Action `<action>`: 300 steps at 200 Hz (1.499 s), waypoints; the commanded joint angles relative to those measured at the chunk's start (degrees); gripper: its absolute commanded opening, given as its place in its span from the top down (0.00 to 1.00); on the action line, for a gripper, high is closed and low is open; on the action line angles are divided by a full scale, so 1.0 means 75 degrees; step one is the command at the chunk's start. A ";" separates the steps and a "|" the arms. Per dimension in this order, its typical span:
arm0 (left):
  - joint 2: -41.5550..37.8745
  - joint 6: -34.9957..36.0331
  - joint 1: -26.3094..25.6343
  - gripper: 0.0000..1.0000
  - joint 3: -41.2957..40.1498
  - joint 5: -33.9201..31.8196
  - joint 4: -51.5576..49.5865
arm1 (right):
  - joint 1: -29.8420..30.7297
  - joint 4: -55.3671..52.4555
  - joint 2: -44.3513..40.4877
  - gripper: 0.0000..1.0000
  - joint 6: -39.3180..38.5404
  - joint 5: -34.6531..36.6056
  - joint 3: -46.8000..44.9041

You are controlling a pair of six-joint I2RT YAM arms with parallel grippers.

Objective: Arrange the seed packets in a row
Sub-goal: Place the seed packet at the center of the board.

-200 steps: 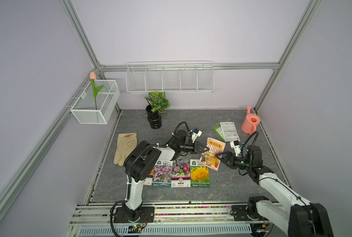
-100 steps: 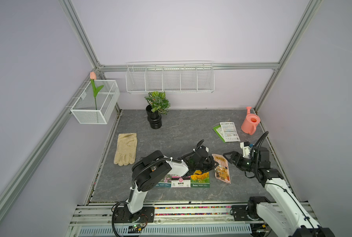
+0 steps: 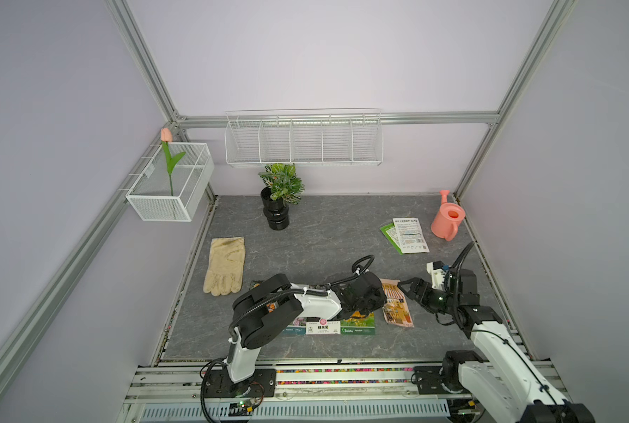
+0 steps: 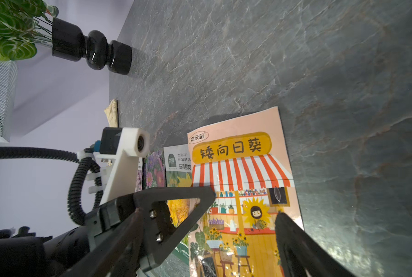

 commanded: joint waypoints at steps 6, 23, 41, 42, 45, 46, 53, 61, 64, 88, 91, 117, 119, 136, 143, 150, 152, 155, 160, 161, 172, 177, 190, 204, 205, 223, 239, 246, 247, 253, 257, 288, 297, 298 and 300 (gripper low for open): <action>-0.0226 -0.0166 -0.0042 0.99 0.0131 -0.0268 -0.0362 | -0.0019 0.0440 0.0139 0.12 0.0047 -0.0140 -0.0261; -0.0192 -0.0150 -0.0065 0.84 0.0195 -0.0236 -0.0432 | -0.0023 0.0514 0.0211 0.12 0.0060 -0.0105 -0.0275; -0.0173 -0.0141 -0.0094 0.72 0.0231 -0.0195 -0.0438 | -0.0024 0.0613 0.0369 0.11 0.0030 -0.0110 -0.0297; -0.0167 -0.0141 -0.0088 0.72 0.0231 -0.0194 -0.0438 | -0.0020 0.0617 0.0377 0.11 0.0028 -0.0114 -0.0297; -0.0165 -0.0141 -0.0085 0.70 0.0231 -0.0189 -0.0441 | -0.0024 0.0630 0.0414 0.12 0.0030 -0.0106 -0.0306; -0.0163 -0.0141 -0.0090 0.69 0.0237 -0.0179 -0.0439 | -0.0025 0.0631 0.0417 0.12 0.0034 -0.0106 -0.0308; -0.0144 -0.0142 -0.0094 0.64 0.0254 -0.0148 -0.0444 | -0.0021 0.0712 0.0488 0.11 0.0029 -0.0114 -0.0336; -0.0147 -0.0142 -0.0103 0.60 0.0257 -0.0125 -0.0445 | -0.0022 0.0812 0.0550 0.12 0.0056 -0.0139 -0.0373; -0.0147 -0.0141 -0.0106 0.59 0.0255 -0.0127 -0.0436 | -0.0017 0.0838 0.0573 0.12 0.0067 -0.0137 -0.0389; -0.0214 -0.0073 -0.0130 0.56 0.0290 -0.0128 -0.0565 | -0.0010 0.1024 0.0706 0.12 0.0076 -0.0059 -0.0453; -0.0224 -0.0071 -0.0128 0.56 0.0290 -0.0118 -0.0596 | -0.0014 0.1039 0.0723 0.11 0.0080 -0.0048 -0.0450; -0.0363 -0.0138 -0.0139 0.50 0.0224 0.0026 -0.0718 | -0.0013 0.1067 0.0783 0.12 0.0069 0.0017 -0.0415; -0.0375 -0.0144 -0.0138 0.49 0.0209 0.0040 -0.0710 | -0.0020 0.1061 0.0774 0.12 0.0066 0.0028 -0.0415; -0.0614 -0.0123 -0.0141 0.39 0.0151 0.0030 -0.0897 | -0.0018 0.1061 0.0759 0.12 0.0052 0.0154 -0.0371; -0.0731 -0.0098 -0.0142 0.28 0.0129 0.0014 -0.0977 | -0.0015 0.1078 0.0778 0.12 0.0047 0.0203 -0.0339; -0.0848 -0.0069 -0.0147 0.15 0.0117 0.0006 -0.1079 | -0.0024 0.1095 0.0828 0.11 0.0038 0.0239 -0.0296; -0.0874 -0.0053 -0.0152 0.10 0.0115 0.0006 -0.1105 | -0.0020 0.1100 0.0850 0.12 0.0038 0.0253 -0.0282; -0.0925 -0.0023 -0.0153 0.01 0.0114 0.0006 -0.1138 | -0.0017 0.1110 0.0886 0.12 0.0027 0.0263 -0.0269; -0.1002 0.0016 -0.0146 0.00 0.0124 -0.0001 -0.1214 | -0.0015 0.1127 0.0966 0.12 0.0025 0.0289 -0.0242; -0.1015 0.0025 -0.0144 0.00 0.0125 -0.0003 -0.1224 | -0.0015 0.1132 0.0980 0.12 0.0019 0.0297 -0.0241; -0.1200 0.0150 -0.0155 0.00 0.0148 -0.0053 -0.1433 | -0.0018 0.1213 0.1206 0.12 0.0022 0.0328 -0.0188; -0.1283 0.0232 -0.0160 0.00 0.0155 -0.0083 -0.1502 | -0.0015 0.1238 0.1313 0.11 0.0019 0.0328 -0.0192; -0.1510 0.0430 -0.0158 0.00 0.0195 -0.0232 -0.1798 | -0.0017 0.1392 0.1560 0.12 0.0007 0.0388 -0.0235; -0.1744 0.0623 -0.0164 0.00 0.0190 -0.0390 -0.2011 | -0.0020 0.1512 0.1777 0.12 -0.0022 0.0451 -0.0308; -0.1761 0.0645 -0.0165 0.01 0.0193 -0.0397 -0.2027 | -0.0023 0.1518 0.1790 0.12 -0.0028 0.0448 -0.0314; -0.2018 0.0974 -0.0151 0.00 0.0279 -0.0669 -0.2357 | -0.0008 0.1508 0.1896 0.11 -0.0034 0.0371 -0.0338; -0.2235 0.1245 -0.0124 0.00 0.0374 -0.0883 -0.2612 | 0.0031 0.1281 0.1717 0.12 0.0012 0.0388 -0.0350; -0.2327 0.1354 -0.0109 0.00 0.0411 -0.0973 -0.2725 | 0.0083 0.1093 0.1571 0.12 0.0030 0.0457 -0.0355; -0.2339 0.1368 -0.0102 0.00 0.0415 -0.0988 -0.2747 | 0.0081 0.1068 0.1540 0.12 0.0034 0.0469 -0.0355; -0.2436 0.1457 -0.0088 0.00 0.0439 -0.1072 -0.2830 | 0.0116 0.0893 0.1375 0.12 0.0051 0.0551 -0.0366; -0.2490 0.1496 -0.0080 0.00 0.0451 -0.1139 -0.2880 | 0.0142 0.0766 0.1246 0.12 0.0063 0.0618 -0.0387; -0.2901 0.1867 0.0067 0.00 0.0480 -0.1475 -0.3200 | 0.0206 0.0088 0.0496 0.12 0.0272 0.0753 -0.0547; -0.2989 0.1888 0.0123 0.00 0.0455 -0.1516 -0.3203 | 0.0251 0.0042 0.0429 0.12 0.0347 0.0706 -0.0604; -0.2998 0.1887 0.0131 0.00 0.0448 -0.1517 -0.3203 | 0.0253 0.0039 0.0430 0.12 0.0351 0.0705 -0.0609; -0.3011 0.1889 0.0143 0.00 0.0438 -0.1517 -0.3203 | 0.0263 0.0027 0.0425 0.11 0.0359 0.0704 -0.0616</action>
